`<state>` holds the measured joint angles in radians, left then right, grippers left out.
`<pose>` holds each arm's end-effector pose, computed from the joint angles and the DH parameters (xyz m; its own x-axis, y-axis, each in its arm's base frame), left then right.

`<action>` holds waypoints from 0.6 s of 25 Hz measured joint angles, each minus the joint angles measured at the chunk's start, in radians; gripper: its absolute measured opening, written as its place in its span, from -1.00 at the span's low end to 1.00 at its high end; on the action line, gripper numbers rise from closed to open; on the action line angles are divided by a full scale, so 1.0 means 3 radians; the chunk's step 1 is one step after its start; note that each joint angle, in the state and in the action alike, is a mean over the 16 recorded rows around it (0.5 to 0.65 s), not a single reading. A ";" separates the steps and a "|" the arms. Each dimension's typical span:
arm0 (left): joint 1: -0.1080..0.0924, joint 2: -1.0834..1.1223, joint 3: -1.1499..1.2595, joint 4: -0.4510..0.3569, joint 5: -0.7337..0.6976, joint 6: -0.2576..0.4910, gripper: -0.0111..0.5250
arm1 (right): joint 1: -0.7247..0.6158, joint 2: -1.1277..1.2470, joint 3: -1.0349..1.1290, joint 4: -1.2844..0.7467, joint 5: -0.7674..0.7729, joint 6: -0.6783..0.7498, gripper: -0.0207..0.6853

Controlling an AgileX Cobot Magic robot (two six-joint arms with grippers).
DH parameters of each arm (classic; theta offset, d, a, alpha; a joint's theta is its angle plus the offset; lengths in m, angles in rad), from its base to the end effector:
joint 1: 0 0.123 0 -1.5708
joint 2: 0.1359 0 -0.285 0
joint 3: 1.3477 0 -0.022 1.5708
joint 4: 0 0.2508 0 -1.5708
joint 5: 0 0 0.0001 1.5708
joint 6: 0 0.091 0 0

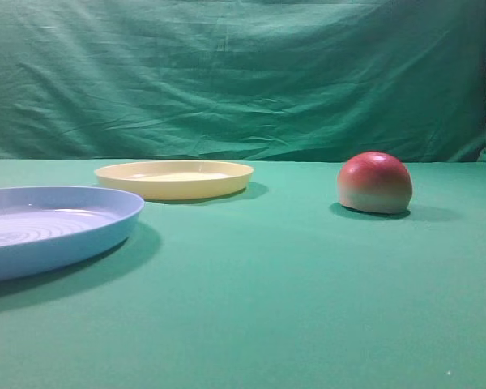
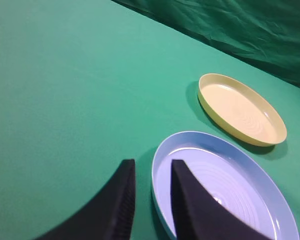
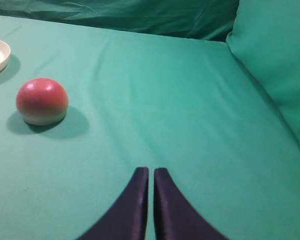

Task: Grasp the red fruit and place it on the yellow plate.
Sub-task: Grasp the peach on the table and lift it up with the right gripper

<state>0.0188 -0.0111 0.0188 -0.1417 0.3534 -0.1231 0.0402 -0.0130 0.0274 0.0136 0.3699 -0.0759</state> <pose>0.0531 -0.0035 0.1759 -0.2658 -0.2581 -0.9288 -0.0403 0.9656 -0.2568 0.0526 0.0026 0.1714 -0.2891 -0.0749 -0.9544 -0.0633 0.9963 -0.0590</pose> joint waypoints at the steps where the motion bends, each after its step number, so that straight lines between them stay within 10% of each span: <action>1: 0.0000 0.0000 0.0000 0.0000 0.0000 0.0000 -0.37 | 0.0000 0.0000 0.0000 0.0000 0.0000 0.0000 -0.94; 15: 0.0000 0.0000 0.0000 0.0000 0.0000 0.0000 -0.37 | 0.0000 0.0000 0.0000 0.0000 0.0000 0.0000 -0.94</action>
<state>0.0188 -0.0111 0.0188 -0.1417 0.3534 -0.1231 0.0402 -0.0130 0.0274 0.0136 0.3699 -0.0759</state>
